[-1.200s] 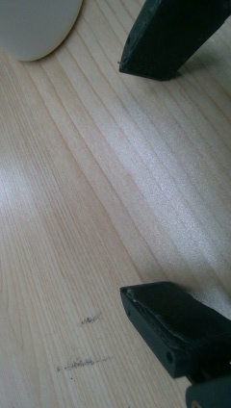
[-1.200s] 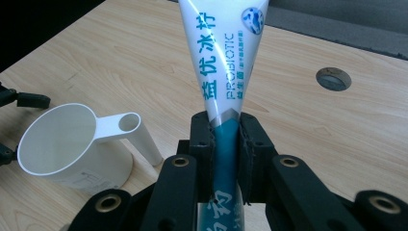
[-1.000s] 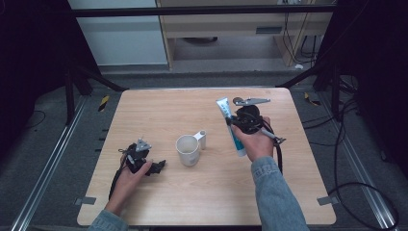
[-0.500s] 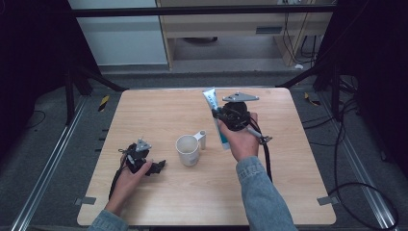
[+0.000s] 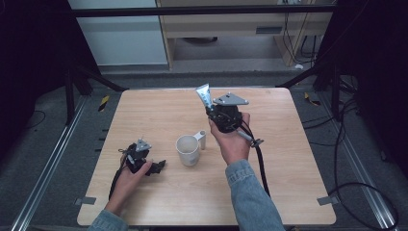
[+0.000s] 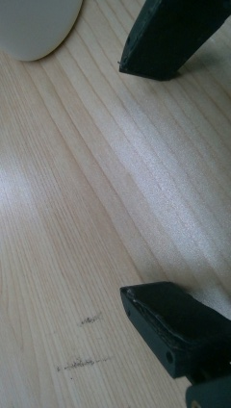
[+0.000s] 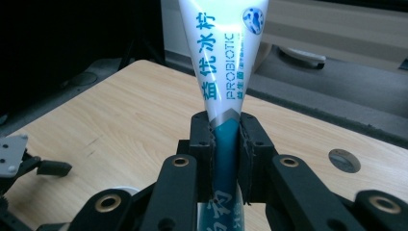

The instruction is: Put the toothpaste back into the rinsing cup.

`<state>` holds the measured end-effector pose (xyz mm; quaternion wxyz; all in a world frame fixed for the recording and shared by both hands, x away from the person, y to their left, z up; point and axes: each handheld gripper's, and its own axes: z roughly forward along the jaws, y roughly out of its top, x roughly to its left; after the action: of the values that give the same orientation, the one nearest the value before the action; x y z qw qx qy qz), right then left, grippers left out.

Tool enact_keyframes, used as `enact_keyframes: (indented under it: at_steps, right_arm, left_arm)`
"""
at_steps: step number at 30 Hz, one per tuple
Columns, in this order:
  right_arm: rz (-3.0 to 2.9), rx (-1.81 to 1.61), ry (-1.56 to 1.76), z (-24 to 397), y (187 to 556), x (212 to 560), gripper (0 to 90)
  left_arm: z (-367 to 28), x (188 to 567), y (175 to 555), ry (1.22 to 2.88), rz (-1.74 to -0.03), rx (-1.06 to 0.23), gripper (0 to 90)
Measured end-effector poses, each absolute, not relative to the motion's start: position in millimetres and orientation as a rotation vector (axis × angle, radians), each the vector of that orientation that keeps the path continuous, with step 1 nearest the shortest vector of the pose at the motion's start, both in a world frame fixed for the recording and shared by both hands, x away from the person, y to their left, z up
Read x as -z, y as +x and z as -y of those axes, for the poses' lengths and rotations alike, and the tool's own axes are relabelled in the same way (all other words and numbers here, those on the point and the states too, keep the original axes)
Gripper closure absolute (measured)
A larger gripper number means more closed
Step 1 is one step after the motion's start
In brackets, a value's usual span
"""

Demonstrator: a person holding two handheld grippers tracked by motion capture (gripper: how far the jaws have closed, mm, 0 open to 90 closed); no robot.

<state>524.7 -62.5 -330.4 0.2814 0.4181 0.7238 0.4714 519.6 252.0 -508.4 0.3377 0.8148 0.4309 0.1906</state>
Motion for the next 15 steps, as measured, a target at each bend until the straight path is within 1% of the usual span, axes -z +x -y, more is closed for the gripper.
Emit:
enact_keyframes:
  at_steps: [15]
  right_arm:
    - [-1.768,-1.251,1.072,35,507,328,78.4]
  left_arm:
    - [-252,509,520,2.117,-1.125,-0.498,0.0]
